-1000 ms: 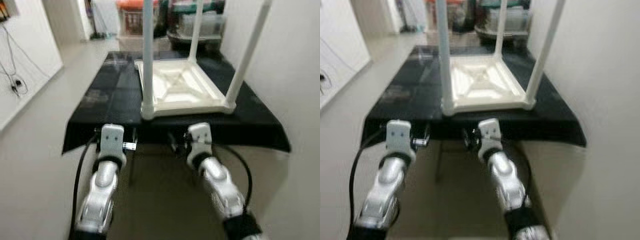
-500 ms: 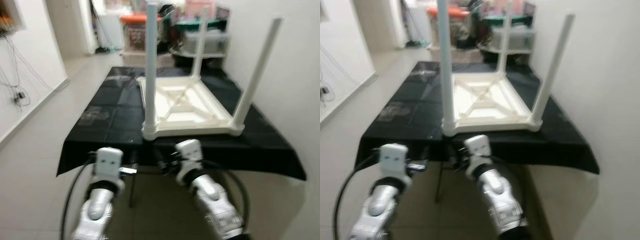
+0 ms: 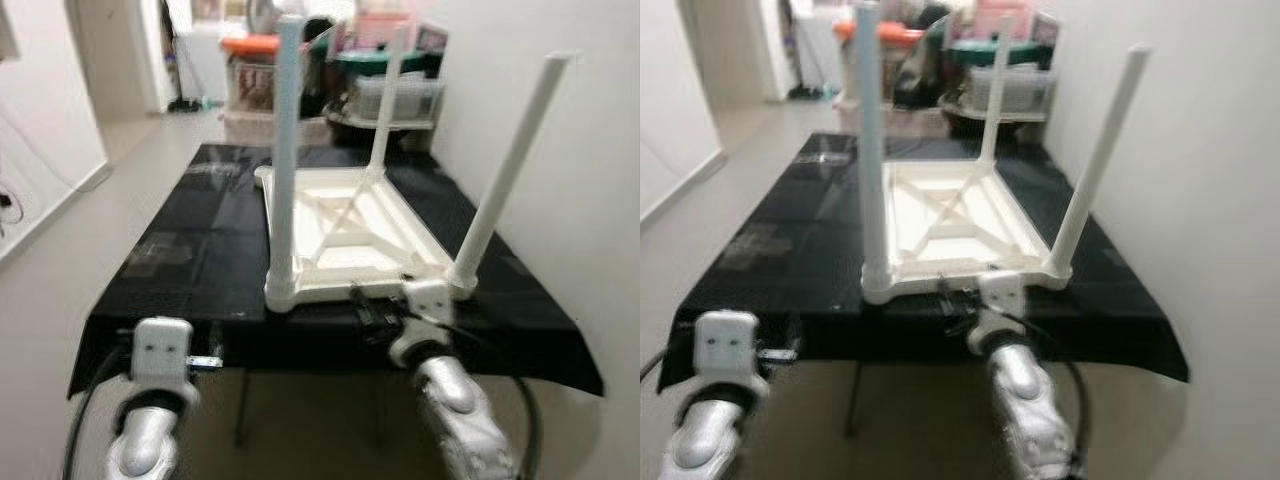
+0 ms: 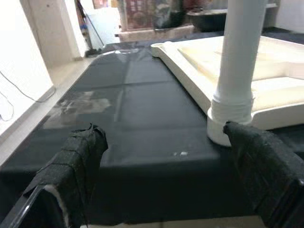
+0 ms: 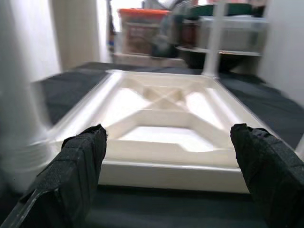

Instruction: Building children table

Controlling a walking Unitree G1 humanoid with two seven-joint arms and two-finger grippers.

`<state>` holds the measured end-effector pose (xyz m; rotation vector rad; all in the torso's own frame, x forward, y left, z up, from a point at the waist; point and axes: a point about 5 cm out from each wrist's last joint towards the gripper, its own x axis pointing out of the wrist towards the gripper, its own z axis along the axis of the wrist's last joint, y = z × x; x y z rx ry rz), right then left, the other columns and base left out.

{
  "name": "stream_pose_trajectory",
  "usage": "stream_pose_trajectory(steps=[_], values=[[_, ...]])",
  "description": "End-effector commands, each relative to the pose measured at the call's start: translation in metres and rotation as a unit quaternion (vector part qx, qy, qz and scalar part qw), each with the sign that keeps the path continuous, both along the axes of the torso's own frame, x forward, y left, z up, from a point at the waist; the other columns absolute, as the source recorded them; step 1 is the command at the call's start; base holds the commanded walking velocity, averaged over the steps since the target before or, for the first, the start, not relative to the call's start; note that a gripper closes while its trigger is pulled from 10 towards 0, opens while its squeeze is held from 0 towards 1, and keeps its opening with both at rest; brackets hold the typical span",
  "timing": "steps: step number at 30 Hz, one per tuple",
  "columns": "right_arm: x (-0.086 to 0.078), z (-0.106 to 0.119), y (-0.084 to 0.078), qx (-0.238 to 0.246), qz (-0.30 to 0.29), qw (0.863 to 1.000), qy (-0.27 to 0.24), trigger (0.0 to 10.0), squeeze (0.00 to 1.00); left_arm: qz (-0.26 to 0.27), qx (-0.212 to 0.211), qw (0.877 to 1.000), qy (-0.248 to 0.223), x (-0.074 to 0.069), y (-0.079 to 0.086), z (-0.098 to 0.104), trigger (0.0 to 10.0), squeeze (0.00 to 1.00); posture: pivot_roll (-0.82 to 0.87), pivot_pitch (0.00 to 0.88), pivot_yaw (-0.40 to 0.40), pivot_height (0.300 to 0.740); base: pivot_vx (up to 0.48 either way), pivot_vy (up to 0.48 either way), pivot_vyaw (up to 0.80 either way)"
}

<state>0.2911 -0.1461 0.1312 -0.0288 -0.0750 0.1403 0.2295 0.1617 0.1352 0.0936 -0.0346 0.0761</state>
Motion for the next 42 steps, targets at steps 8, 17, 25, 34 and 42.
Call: stream_pose_trajectory(steps=[8, 17, 25, 34, 42], values=[[0.005, 0.003, 0.009, 0.008, -0.004, 1.0, 0.003, 10.0, 0.0, 0.015, 0.007, 1.0, 0.002, 0.0, 0.007, 0.002, 10.0, 0.0, 0.09, 0.0, -0.066, 0.74, 0.308, 0.0, 0.5], [0.014, 0.007, 0.003, 0.017, -0.023, 1.0, 0.005, 10.0, 0.0, 0.014, 0.005, 1.0, 0.006, 0.003, 0.005, 0.004, 10.0, 0.0, 0.1, 0.0, -0.068, 0.74, 0.169, 0.0, 0.0], [0.016, 0.007, 0.001, 0.024, -0.041, 0.999, 0.008, 10.0, 0.0, 0.008, 0.003, 1.0, 0.008, 0.002, 0.003, 0.004, 10.0, 0.0, 0.1, 0.0, -0.07, 0.74, 0.0, 0.0, 0.0], [0.026, 0.008, -0.014, 0.022, -0.076, 0.997, 0.013, 10.0, 0.0, -0.007, 0.0, 1.0, 0.013, 0.003, -0.003, 0.002, 10.0, 0.0, 0.1, 0.0, -0.071, 0.74, 0.0, 0.0, 0.0], [0.04, 0.006, -0.081, -0.022, -0.008, 0.998, 0.05, 10.0, 0.0, -0.072, -0.018, 0.996, 0.056, -0.005, -0.021, -0.01, 10.0, 0.0, 0.09, 0.0, -0.061, 0.74, 0.0, 0.0, 0.0]])
